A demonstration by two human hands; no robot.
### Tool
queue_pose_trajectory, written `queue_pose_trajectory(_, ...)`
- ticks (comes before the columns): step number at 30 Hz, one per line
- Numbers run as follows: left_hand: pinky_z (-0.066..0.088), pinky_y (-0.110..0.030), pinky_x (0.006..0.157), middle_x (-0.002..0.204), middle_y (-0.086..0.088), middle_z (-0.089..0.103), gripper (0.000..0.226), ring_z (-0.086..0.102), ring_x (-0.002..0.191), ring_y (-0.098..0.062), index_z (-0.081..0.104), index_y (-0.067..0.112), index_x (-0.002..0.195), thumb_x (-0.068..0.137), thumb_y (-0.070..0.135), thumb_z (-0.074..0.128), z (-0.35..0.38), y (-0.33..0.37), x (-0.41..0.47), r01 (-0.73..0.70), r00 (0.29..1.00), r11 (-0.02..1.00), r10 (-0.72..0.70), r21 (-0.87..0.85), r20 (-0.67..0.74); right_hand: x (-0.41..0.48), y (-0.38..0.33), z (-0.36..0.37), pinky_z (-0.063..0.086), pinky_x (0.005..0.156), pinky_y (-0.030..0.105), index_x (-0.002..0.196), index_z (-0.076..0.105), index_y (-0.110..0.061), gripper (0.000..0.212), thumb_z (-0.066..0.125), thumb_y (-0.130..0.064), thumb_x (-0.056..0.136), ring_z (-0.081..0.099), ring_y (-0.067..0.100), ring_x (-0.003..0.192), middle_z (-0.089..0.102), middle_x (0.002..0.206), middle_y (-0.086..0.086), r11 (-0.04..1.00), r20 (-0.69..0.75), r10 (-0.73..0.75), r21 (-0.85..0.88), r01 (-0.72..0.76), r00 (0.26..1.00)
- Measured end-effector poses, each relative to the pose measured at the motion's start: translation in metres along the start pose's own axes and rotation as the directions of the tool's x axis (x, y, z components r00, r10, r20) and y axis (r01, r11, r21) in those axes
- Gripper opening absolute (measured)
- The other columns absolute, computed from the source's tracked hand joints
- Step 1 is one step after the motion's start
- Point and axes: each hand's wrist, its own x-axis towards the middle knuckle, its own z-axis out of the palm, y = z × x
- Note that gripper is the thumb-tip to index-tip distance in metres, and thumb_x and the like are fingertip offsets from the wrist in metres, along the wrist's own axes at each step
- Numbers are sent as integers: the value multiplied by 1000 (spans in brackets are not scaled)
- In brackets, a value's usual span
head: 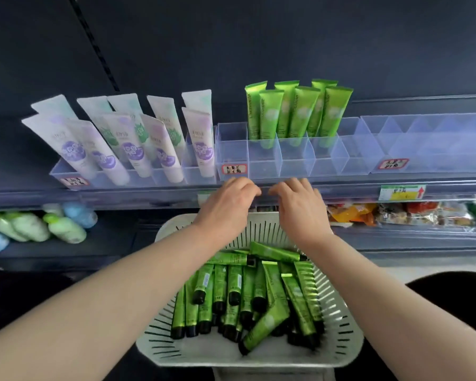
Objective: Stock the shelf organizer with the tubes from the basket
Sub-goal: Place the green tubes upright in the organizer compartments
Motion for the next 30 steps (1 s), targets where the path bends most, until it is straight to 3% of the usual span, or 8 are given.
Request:
queue_pose_trajectory(2,47,-37,93,118,-3,58,43,52,113,-22,62,11,116,82,-12,52,19,1,-20,55,990,998,-56,16,126,-26,3,20,42,80,38,115,60,-23,40,53,-2,82,50,27,109,59,111,1,998,313,56,-28,-50,948)
queue_pose_trajectory(4,46,-36,95,119,-2,57,44,50,113,-19,60,12,118,83,-12,49,35,1,-38,130,962,991,-132,23,237,-46,5,37,42,90,36,123,56,-25,47,48,1,85,46,24,117,57,122,1,992,572,124,-55,-113,811)
queue_pose_trajectory(7,46,-26,91,116,0,58,37,56,108,-16,62,13,117,88,-8,51,53,-3,-57,280,911,960,-270,11,311,-65,3,55,45,89,37,133,49,-22,56,45,7,85,52,25,114,57,123,5,972,716,209,-79,-220,666)
queue_pose_trajectory(16,47,-27,93,114,1,60,37,59,106,-17,63,14,117,86,-5,59,72,-33,-78,490,803,871,-462,23,378,-89,-11,97,25,113,48,152,5,-17,72,49,-12,95,25,35,138,45,141,16,968,815,248,-196,-153,523)
queue_pose_trajectory(21,46,-29,97,120,-3,61,42,58,110,-19,63,11,120,85,-10,55,82,-43,-85,527,755,847,-504,69,418,-83,-8,101,17,116,49,150,15,-15,73,57,-16,90,19,34,142,37,147,14,970,830,238,-174,-171,504)
queue_pose_trajectory(25,46,-32,99,124,-5,59,43,57,114,-21,62,12,124,87,-8,53,91,-46,-89,547,713,830,-531,110,458,-78,-8,97,19,114,50,145,28,-13,73,65,-35,87,25,34,137,48,139,12,973,866,224,-171,-157,446)
queue_pose_trajectory(28,50,-33,95,121,-6,61,35,59,110,-21,65,12,116,90,-6,52,99,-44,-90,551,689,823,-540,135,483,-74,-11,94,24,112,49,145,25,-13,83,73,-33,81,30,32,135,48,139,10,973,836,224,-159,-170,500)
queue_pose_trajectory(30,48,-29,90,118,-5,61,37,58,100,-18,64,11,117,89,-8,50,105,-41,-87,545,685,828,-531,134,499,-72,-12,90,32,107,44,139,36,-17,65,69,-26,84,39,29,129,53,132,9,971,800,227,-143,-192,555)
